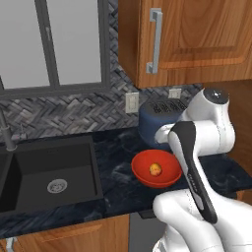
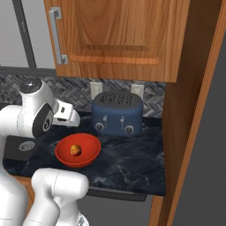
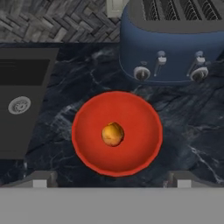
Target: Take the peach, mango, and chicken drumstick from the freezer and place them in the bowl on the counter.
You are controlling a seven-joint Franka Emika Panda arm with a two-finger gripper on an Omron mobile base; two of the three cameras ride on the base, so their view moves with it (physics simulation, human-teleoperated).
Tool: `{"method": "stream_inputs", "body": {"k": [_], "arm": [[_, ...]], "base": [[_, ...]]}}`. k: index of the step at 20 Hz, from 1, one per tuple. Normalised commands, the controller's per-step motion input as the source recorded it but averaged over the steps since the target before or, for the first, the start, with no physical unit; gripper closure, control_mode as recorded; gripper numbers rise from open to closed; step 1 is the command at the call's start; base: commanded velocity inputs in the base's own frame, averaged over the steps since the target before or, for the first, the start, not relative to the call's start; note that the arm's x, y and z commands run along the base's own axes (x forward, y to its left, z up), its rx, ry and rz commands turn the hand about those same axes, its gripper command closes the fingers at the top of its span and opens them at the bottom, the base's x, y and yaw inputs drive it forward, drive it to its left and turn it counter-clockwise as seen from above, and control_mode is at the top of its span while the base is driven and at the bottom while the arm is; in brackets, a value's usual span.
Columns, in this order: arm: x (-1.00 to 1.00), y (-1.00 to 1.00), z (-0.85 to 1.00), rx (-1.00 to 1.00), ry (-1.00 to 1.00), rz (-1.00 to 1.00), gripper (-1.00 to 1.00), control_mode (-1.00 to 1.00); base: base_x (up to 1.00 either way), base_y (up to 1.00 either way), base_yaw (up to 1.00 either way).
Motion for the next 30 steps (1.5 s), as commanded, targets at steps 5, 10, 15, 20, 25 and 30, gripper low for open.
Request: {"method": "stream_inputs", "body": {"k": [5,10,15,20,25,30], "arm": [[-0.12,0.0,0.0,0.0,-0.06,0.0,-1.0,-1.0],[-0.54,0.0,0.0,0.0,-0.08,0.0,-1.0,-1.0],[-0.48,-0.07,0.11,0.0,-0.04,0.0,-1.0,-1.0],[0.0,-0.02,0.45,0.0,0.0,0.0,-1.0,-1.0],[0.0,0.0,0.53,0.0,0.0,0.0,-1.0,-1.0],[-0.02,0.0,0.28,0.0,0.0,0.0,-1.0,-1.0]], "base": [[0.0,0.0,0.0],[0.0,0.0,0.0],[0.0,0.0,0.0],[0.0,0.0,0.0],[0.0,0.0,0.0],[0.0,0.0,0.0]]}}
